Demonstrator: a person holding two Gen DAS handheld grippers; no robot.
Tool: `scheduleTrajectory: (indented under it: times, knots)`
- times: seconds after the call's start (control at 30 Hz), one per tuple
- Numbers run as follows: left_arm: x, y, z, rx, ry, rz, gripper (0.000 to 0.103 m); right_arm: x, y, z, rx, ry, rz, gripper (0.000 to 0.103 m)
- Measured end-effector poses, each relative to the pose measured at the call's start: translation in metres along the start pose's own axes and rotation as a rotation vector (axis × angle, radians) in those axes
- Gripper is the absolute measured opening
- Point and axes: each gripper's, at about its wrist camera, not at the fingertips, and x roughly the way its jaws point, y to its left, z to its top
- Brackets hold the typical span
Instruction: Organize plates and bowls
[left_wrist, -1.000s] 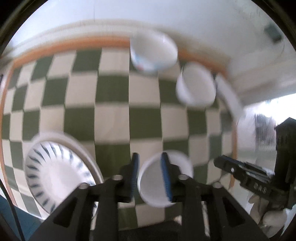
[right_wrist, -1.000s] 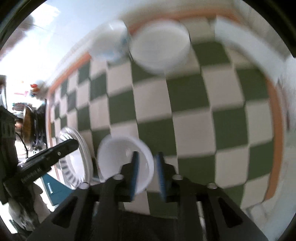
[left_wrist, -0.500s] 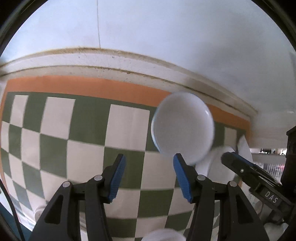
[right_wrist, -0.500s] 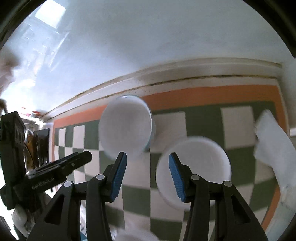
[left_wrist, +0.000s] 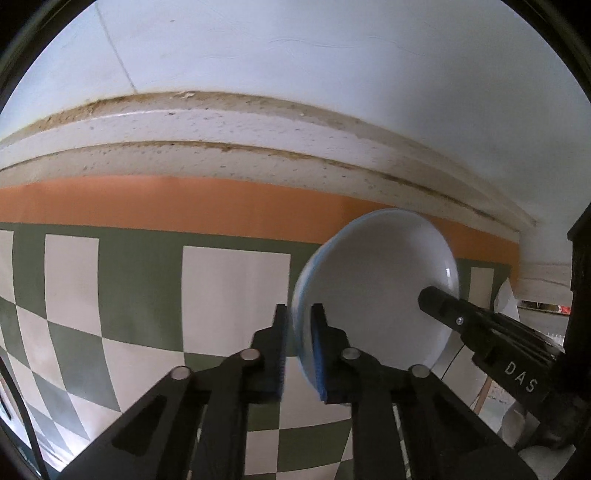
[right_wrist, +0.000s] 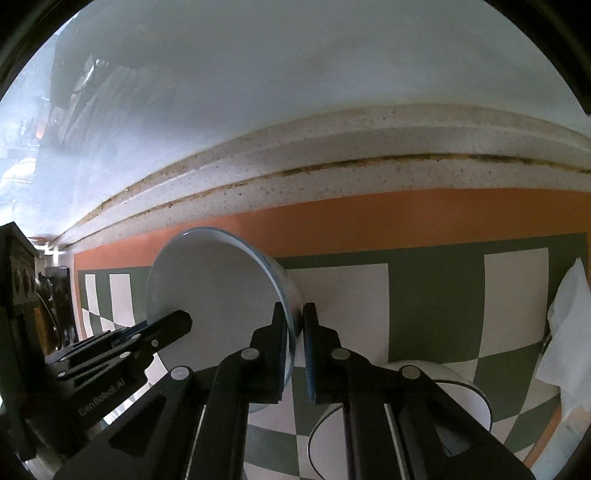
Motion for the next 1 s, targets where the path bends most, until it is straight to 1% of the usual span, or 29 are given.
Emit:
scheduleTrajectory:
  times: [0.1,0.2,0.4,0.43,0.6,0.77,0.83,0.87,1.0]
  knots:
    - [-0.001,-0.004,0.000,0.018,-0.010,0.028,0.009,-0.001,0.003,-0.002,-0.008,-0.001,-0.014,0.009]
    - [-0.005,-0.007,-0.003,0.030,-0.014,0.024,0.008,-0.007,0.004,-0.005,-0.003,-0.008,-0.016,0.009]
    - [-0.037,-0.018,-0.021,0.072,-0.055,0.009,0.009,-0.036,0.010,-0.027,0.017,-0.042,-0.003,0.009]
    - [-0.046,-0.020,-0.028,0.082,-0.066,0.007,0.009,-0.043,0.011,-0.032,0.019,-0.049,-0.001,0.009]
    - [-0.079,-0.026,-0.061,0.130,-0.090,-0.005,0.009,-0.082,0.022,-0.072,0.015,-0.090,0.006,0.009]
    - [-0.103,-0.032,-0.107,0.176,-0.087,-0.024,0.009,-0.116,0.026,-0.128,0.023,-0.117,0.005,0.009]
    - [-0.108,-0.035,-0.129,0.207,-0.082,-0.018,0.009,-0.123,0.028,-0.149,0.032,-0.123,0.011,0.010]
    - [-0.108,-0.036,-0.136,0.212,-0.080,-0.019,0.009,-0.132,0.023,-0.163,0.037,-0.127,0.010,0.010]
    - [-0.106,-0.038,-0.173,0.247,-0.052,-0.023,0.009,-0.138,0.017,-0.208,0.056,-0.127,0.002,0.010]
